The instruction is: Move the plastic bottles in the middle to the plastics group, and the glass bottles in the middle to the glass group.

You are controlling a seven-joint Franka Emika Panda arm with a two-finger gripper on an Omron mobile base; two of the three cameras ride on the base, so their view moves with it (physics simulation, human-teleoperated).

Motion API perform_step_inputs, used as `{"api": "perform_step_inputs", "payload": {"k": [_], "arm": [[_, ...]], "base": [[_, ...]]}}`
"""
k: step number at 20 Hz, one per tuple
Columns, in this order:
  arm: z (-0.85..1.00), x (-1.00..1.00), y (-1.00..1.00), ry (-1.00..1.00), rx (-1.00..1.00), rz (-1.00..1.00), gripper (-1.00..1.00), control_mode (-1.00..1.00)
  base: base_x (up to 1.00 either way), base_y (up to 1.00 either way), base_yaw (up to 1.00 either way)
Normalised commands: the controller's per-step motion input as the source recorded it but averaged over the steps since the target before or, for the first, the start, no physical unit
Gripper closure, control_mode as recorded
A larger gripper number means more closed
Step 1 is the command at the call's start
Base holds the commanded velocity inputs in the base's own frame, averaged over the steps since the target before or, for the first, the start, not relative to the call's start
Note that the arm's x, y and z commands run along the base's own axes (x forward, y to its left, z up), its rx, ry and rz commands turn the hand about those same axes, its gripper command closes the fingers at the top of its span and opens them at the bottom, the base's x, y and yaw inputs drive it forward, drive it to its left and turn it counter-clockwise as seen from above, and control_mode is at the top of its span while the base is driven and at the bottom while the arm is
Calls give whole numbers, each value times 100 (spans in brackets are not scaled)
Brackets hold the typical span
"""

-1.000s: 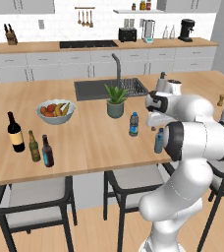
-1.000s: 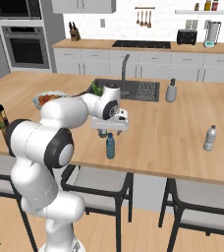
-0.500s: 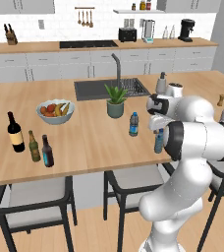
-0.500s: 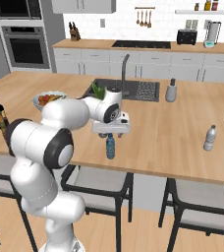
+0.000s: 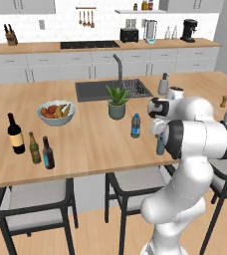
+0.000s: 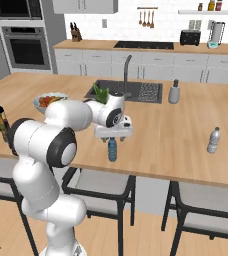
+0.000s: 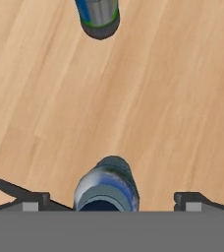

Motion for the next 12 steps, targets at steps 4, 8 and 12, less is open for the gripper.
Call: {"api": "perform_step_inputs", "payload": {"k": [4, 8, 12], "arm": [[-10, -5, 0, -2, 0, 4, 100, -100], [-4, 0, -3, -1, 0, 4, 100, -100], [18, -29, -30, -2, 2, 1, 100, -100]], "base": [[0, 0, 0], [0, 0, 0], [0, 0, 0]]}}
